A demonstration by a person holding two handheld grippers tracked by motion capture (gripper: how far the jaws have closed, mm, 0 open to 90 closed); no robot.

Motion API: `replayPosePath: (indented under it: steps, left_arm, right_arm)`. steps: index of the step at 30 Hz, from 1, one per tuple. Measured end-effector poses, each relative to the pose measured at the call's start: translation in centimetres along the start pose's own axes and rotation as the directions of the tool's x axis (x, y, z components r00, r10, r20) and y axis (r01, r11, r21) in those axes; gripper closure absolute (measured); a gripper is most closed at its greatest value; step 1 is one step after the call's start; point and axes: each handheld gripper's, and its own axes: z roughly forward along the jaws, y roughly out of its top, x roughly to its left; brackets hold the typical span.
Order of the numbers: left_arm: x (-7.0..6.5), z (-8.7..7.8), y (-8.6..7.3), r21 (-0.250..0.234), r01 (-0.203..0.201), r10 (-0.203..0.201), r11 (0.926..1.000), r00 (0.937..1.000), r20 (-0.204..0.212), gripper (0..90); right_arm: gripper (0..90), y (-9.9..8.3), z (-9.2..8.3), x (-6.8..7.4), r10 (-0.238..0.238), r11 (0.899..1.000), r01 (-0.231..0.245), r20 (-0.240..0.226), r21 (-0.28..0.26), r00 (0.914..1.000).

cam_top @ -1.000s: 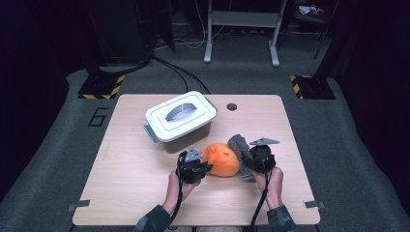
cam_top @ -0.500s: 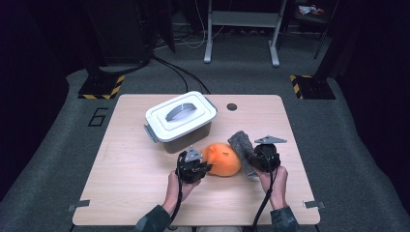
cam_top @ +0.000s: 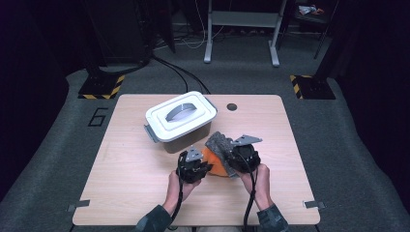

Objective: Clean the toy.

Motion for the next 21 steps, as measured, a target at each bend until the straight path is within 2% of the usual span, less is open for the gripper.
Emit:
replayPosePath:
  steps: [4, 8, 13, 17, 21]
  left_arm:
    - [-0.1, 0.0, 0.0, -0.001, 0.008, -0.008, 1.0000, 0.9999, 0.006, 81.6]
    - [0.0, 0.0, -0.1, 0.000, 0.008, -0.008, 1.0000, 0.9999, 0.006, 81.6]
    - [0.0, 0.0, -0.1, -0.001, 0.011, -0.011, 0.9999, 0.9999, 0.008, 81.6]
    - [0.0, 0.0, -0.1, -0.001, 0.011, -0.011, 0.9999, 0.9999, 0.008, 81.6]
    - [-0.1, 0.1, -0.1, -0.004, 0.008, -0.008, 1.0000, 1.0000, 0.002, 81.6]
  right_arm:
    - [74.7, -0.2, -0.2, -0.5, 0.005, 1.000, -0.005, 0.007, 0.009, 1.0000]
    - [74.7, -0.7, -0.3, -1.4, 0.046, 0.999, -0.046, 0.027, 0.012, 0.9986]
    - [74.6, -1.6, -0.2, -2.8, 0.072, 0.997, -0.074, 0.055, 0.028, 0.9958]
    - [74.6, -2.5, 0.3, -4.1, 0.112, 0.992, -0.116, 0.076, 0.049, 0.9907]
    - [74.6, -3.5, 1.1, -5.6, 0.162, 0.984, -0.166, 0.073, 0.064, 0.9841]
